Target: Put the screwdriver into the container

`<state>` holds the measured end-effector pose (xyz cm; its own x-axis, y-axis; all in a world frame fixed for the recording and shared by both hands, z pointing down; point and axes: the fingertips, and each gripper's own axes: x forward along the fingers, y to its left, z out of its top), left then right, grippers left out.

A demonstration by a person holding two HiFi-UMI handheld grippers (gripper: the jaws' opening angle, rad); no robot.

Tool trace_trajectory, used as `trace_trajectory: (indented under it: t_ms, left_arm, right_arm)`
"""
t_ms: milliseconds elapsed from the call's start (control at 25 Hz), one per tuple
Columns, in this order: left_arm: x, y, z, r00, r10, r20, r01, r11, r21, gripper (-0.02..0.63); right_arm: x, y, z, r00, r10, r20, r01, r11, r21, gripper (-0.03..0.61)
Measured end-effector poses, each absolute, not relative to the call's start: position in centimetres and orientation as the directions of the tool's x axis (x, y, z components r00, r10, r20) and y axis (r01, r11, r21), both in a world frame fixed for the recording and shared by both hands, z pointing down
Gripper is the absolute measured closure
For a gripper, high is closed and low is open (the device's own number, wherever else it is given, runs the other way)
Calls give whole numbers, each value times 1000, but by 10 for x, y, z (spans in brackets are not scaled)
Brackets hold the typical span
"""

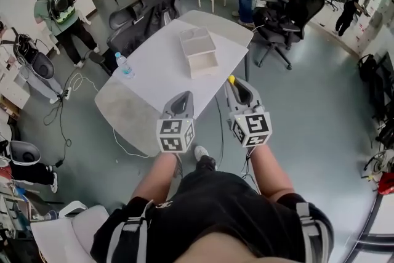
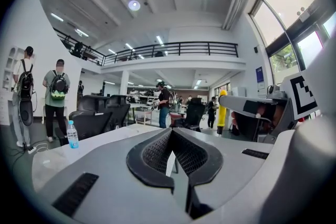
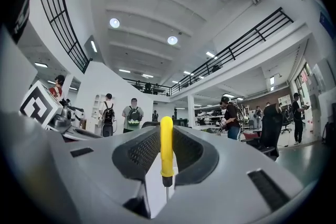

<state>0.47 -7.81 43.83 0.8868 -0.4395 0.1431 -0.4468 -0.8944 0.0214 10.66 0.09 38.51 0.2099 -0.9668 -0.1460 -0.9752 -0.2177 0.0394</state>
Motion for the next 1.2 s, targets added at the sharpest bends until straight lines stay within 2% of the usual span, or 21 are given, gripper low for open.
trace_trajectory:
  t_ms: [640,1200]
  left_arm:
    - [125,-247,435,877,-447,176,-464,-883,65,601]
    - [133,-352,436,827,-526,199,-546,-835,65,601]
  right_arm:
    - [226,-162,383,195,-978,-79,-979,-199,44,509]
    - [256,-283,391,112,-992,-52,-993,-113,18,509]
